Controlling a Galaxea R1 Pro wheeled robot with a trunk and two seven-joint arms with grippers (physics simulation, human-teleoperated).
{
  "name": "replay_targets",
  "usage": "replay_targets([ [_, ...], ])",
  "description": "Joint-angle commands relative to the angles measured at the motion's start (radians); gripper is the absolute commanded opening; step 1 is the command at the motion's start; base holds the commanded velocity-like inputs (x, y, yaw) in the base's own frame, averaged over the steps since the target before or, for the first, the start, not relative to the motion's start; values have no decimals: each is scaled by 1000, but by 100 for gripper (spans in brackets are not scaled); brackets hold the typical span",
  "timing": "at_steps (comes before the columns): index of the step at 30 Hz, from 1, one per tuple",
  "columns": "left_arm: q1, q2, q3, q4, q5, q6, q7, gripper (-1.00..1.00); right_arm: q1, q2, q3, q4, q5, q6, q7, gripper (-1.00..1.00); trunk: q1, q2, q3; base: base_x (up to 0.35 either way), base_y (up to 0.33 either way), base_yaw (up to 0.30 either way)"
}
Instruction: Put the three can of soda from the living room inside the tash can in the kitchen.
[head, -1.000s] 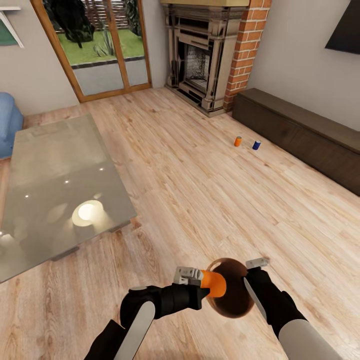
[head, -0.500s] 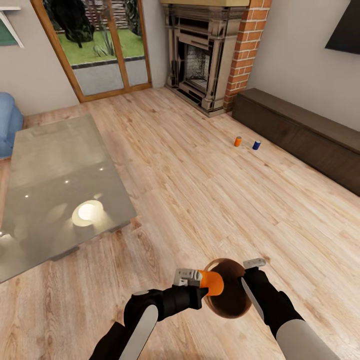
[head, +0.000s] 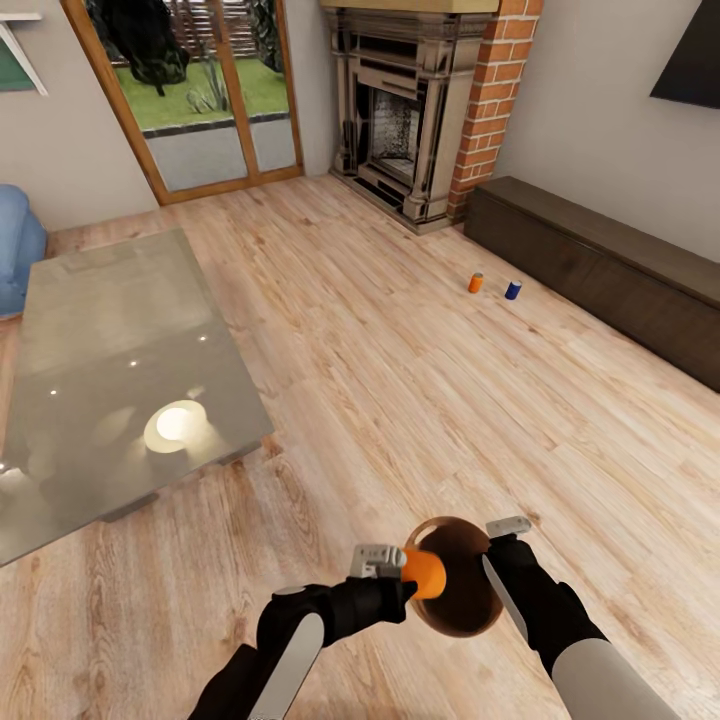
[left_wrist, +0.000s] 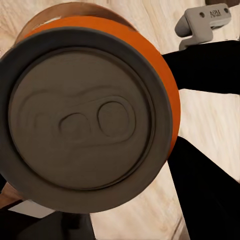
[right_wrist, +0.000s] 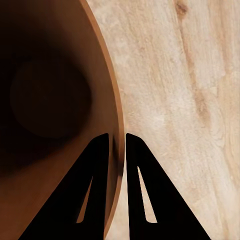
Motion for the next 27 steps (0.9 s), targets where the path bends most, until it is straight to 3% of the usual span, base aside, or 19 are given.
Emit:
replay_targets([
  [1, -1, 0, 0, 1, 0, -4, 0, -100, 0, 0, 0, 0, -4, -1, 4, -100, 0, 0, 0, 0, 0, 0],
  [9, -5, -2, 0, 18, 1, -18, -4, -100, 0, 9, 3, 0, -4, -1, 4, -100, 0, 0, 0, 0, 0, 0],
  [17, -29, -5, 0, 54, 2, -21, -7, -100, 0, 14, 47, 0, -4, -1, 0, -100, 0, 0, 0, 0, 0, 0],
  [27, -44, -6, 0, 90, 2, -33, -7, -100, 0, 15, 53, -1, -5, -1, 3, -100, 0, 0, 0, 0, 0, 0],
])
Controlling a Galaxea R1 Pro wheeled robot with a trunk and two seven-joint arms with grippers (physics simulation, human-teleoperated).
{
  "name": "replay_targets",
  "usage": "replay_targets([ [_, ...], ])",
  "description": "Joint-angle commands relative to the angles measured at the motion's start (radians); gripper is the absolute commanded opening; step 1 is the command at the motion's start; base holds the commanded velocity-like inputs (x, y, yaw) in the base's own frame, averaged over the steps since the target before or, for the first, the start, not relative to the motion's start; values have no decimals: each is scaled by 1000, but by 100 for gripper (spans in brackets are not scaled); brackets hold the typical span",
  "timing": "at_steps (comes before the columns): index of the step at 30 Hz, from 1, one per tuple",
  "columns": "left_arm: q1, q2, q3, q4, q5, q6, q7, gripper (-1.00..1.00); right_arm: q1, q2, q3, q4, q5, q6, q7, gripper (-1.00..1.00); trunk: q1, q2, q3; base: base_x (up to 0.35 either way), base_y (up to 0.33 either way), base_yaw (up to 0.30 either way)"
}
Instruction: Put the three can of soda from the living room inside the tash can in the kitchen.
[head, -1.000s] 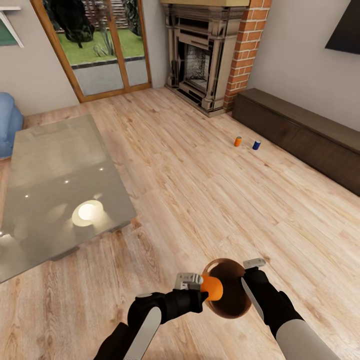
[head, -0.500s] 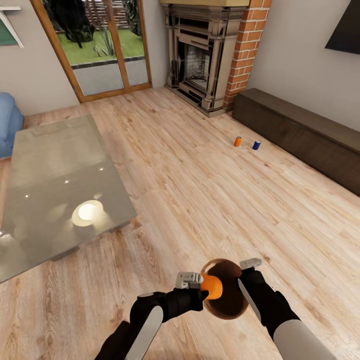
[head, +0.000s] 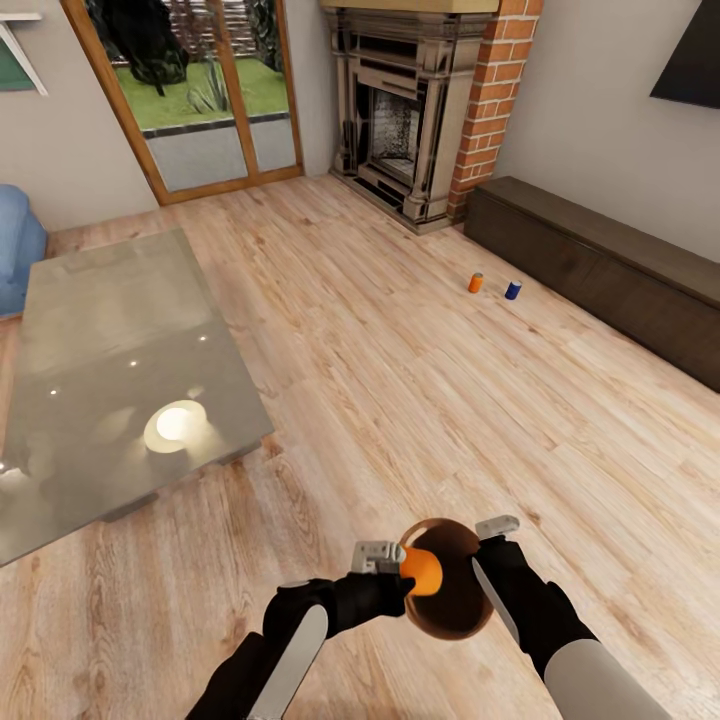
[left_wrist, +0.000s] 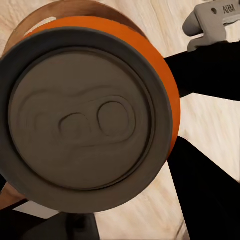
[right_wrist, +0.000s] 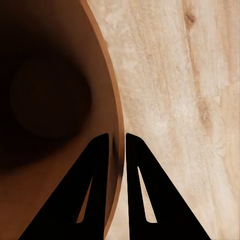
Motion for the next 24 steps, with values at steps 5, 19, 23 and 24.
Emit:
replay_targets([
  [5, -11, 0, 0, 28, 1, -18, 1, -100, 0, 0, 0, -4, -4, -1, 8, -100, 0, 0, 1, 0, 0, -21],
  [19, -37, -4, 0, 90, 1, -64, 2, -100, 0, 29, 6, -8, -3, 3, 4, -100, 0, 0, 20, 0, 0, -51],
  [23, -40, -7, 0, 108, 1, -83, 2, -100, 1, 32, 22, -8, -3, 5, 4, -100, 0, 0, 26, 0, 0, -2],
  [24, -40, -7, 0, 109, 1, -84, 2, -100, 1, 32, 24, -8, -3, 5, 4, -100, 0, 0, 28, 0, 0, 0],
])
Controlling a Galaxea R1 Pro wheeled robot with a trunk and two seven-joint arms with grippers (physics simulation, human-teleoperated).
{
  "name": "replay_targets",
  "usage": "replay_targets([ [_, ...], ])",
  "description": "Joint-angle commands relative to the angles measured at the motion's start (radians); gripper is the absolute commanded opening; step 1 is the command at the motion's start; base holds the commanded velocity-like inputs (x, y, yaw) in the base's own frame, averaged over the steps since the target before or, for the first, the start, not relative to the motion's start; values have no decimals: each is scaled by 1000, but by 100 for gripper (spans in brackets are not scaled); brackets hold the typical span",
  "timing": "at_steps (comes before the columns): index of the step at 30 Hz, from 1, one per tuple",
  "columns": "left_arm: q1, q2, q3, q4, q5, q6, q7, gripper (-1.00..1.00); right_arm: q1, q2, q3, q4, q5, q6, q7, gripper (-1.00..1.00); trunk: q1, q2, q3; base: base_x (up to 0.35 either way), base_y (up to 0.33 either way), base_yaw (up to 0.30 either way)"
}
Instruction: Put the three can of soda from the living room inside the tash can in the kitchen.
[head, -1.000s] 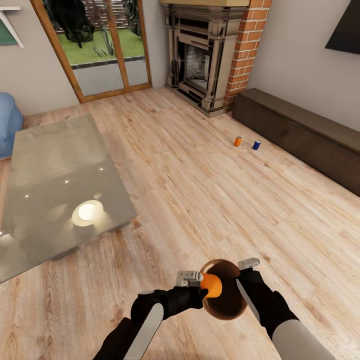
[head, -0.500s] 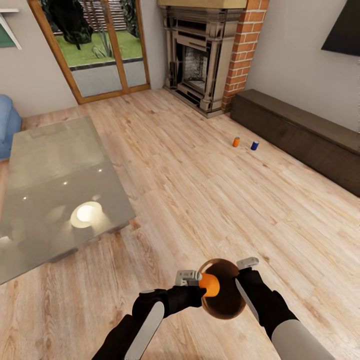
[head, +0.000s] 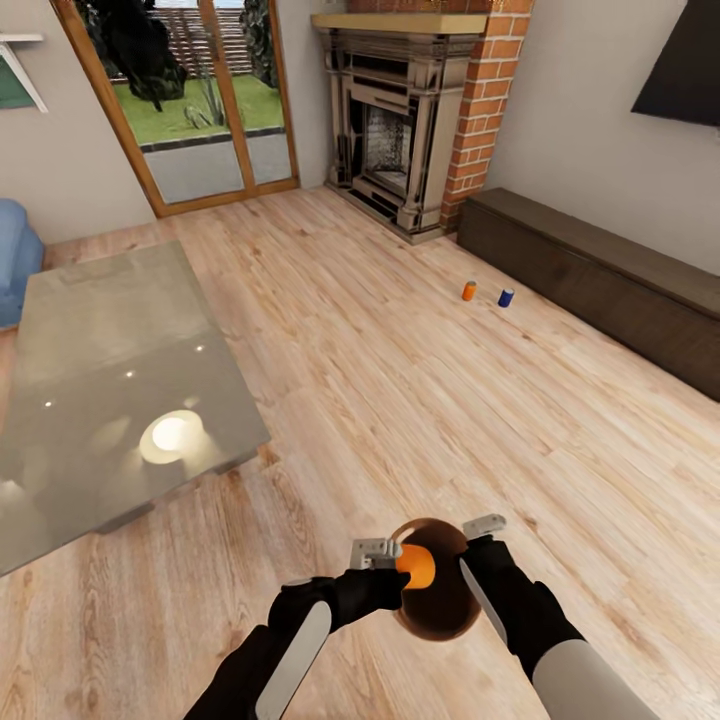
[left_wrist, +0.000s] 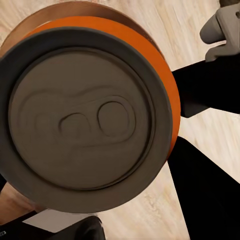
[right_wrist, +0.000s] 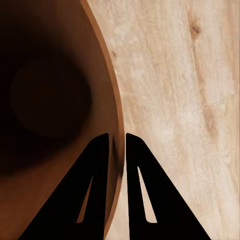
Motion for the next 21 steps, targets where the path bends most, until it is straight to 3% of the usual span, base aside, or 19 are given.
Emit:
replay_targets([
  [1, 0, -1, 0, 2, 0, -3, 0, -100, 0, 1, 3, 0, -1, 0, 4, -100, 0, 0, 2, 0, 0, 0],
  [4, -1, -2, 0, 4, 0, -6, 1, -100, 0, 7, 7, 0, 0, 1, 4, -100, 0, 0, 6, 0, 0, 0],
  [5, -1, -2, 0, 4, 0, -7, 1, 100, 0, 9, 8, 0, 0, 1, 4, -100, 0, 0, 8, 0, 0, 0],
  [21, -1, -3, -1, 5, 0, -8, 4, 100, 0, 11, 9, 0, 0, 1, 4, -100, 0, 0, 33, 0, 0, 0],
])
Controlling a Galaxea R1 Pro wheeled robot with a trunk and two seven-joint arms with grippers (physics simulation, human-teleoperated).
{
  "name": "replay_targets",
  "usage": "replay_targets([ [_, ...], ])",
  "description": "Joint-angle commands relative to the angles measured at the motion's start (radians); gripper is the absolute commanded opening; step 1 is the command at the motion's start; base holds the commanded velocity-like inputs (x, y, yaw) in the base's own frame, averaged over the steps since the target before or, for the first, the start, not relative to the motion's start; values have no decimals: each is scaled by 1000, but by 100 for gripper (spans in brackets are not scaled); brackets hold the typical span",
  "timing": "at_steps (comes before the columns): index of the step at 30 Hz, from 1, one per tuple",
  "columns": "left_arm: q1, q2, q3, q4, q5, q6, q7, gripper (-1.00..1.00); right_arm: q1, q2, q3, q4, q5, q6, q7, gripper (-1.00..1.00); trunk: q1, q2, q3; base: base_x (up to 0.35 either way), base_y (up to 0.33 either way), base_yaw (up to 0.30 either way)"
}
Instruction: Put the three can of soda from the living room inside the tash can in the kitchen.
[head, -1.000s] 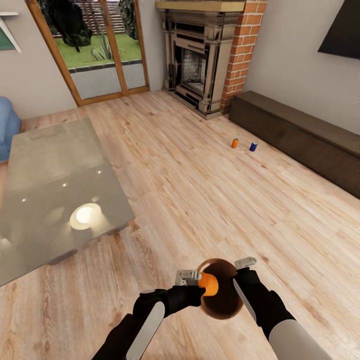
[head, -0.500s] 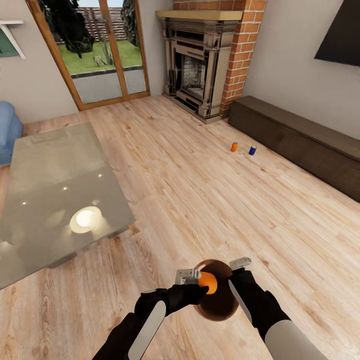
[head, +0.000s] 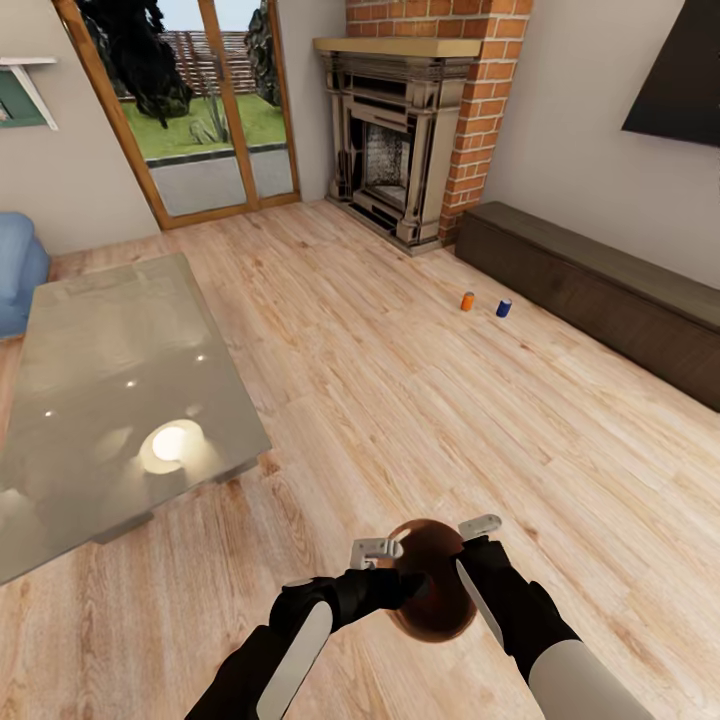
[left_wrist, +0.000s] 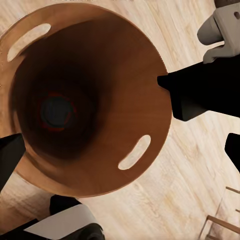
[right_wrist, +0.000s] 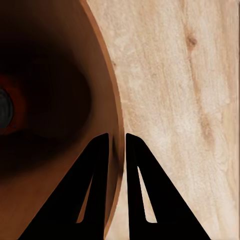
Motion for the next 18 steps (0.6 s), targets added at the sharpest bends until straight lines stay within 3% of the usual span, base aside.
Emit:
replay_targets([
  [1, 0, 1, 0, -1, 1, 0, 0, 100, 0, 0, 0, 0, -12, -3, 5, -100, 0, 0, 2, 0, 0, 0],
  [13, 4, 12, 0, -20, 0, 5, -2, 100, 0, -3, -3, 0, -10, -2, 5, -100, 0, 0, 21, 0, 0, 0],
  [18, 11, 19, 5, -100, 3, 14, -3, 100, 0, -4, -4, 0, -10, -3, 5, -100, 0, 0, 28, 0, 0, 0],
])
